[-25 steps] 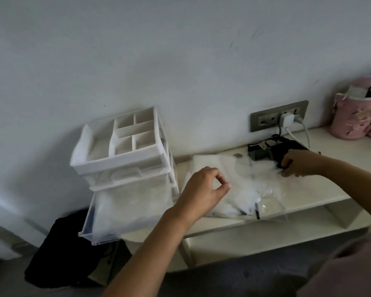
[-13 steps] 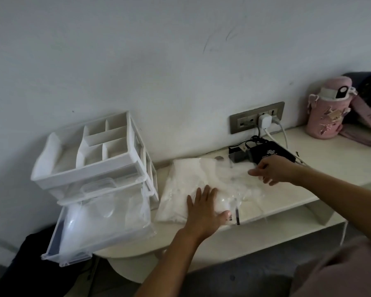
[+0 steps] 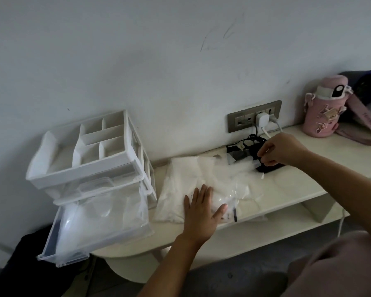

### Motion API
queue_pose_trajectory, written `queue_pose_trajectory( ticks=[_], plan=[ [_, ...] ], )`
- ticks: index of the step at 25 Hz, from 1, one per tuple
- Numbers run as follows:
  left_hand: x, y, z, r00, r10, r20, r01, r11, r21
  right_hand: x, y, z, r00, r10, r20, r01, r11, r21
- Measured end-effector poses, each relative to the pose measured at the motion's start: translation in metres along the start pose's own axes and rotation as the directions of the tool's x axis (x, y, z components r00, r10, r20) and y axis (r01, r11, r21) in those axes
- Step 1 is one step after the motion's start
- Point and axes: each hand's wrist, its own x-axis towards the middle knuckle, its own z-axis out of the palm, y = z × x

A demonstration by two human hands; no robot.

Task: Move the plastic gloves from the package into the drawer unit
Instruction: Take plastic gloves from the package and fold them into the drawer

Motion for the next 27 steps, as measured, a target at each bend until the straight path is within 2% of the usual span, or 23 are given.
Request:
queue_pose_trajectory(
  ticks=[4, 7, 8, 10, 12, 15, 17, 23, 25, 27],
  plan=[
    [0.007, 0.004, -0.009, 0.994, -0.070, 0.078, 0.072, 0.997, -0.023, 0.003, 0.008, -0.010, 0.998, 0.001, -0.065, 0.017, 0.963, 0.269],
    [0.008, 0.006, -0.010, 0.993, -0.084, 0.079, 0.087, 0.996, -0.029, 0.000, 0.012, -0.009, 0.998, 0.010, -0.060, 0.010, 0.944, 0.329],
    [0.008, 0.007, -0.010, 0.994, -0.083, 0.076, 0.085, 0.996, -0.023, -0.001, 0.013, -0.005, 0.999, 0.007, -0.050, 0.006, 0.966, 0.260],
    [0.007, 0.007, -0.010, 0.994, -0.079, 0.069, 0.081, 0.997, -0.020, -0.004, 0.015, 0.005, 0.998, -0.054, -0.017, 0.052, 0.996, -0.072],
    [0.007, 0.006, -0.010, 0.996, -0.071, 0.061, 0.072, 0.997, -0.018, -0.005, 0.015, 0.019, 0.988, -0.131, 0.080, 0.151, 0.914, -0.376],
    [0.006, 0.003, -0.010, 0.996, -0.063, 0.060, 0.065, 0.997, -0.030, -0.002, 0.019, 0.041, 0.972, -0.134, 0.191, 0.224, 0.767, -0.601],
    [0.005, 0.001, -0.009, 0.996, -0.056, 0.063, 0.059, 0.997, -0.040, 0.002, 0.019, 0.048, 0.971, -0.162, 0.175, 0.238, 0.729, -0.642],
    [0.005, 0.000, -0.010, 0.997, -0.052, 0.058, 0.056, 0.997, -0.060, 0.013, 0.011, 0.039, 0.983, -0.151, 0.105, 0.183, 0.777, -0.603],
    [0.005, 0.000, -0.011, 0.997, -0.056, 0.052, 0.060, 0.995, -0.083, 0.015, 0.006, 0.031, 0.984, -0.174, 0.027, 0.155, 0.782, -0.603],
    [0.004, 0.001, -0.012, 0.997, -0.062, 0.037, 0.065, 0.993, -0.099, 0.015, 0.000, 0.018, 0.964, -0.236, -0.121, 0.133, 0.826, -0.548]
  ],
)
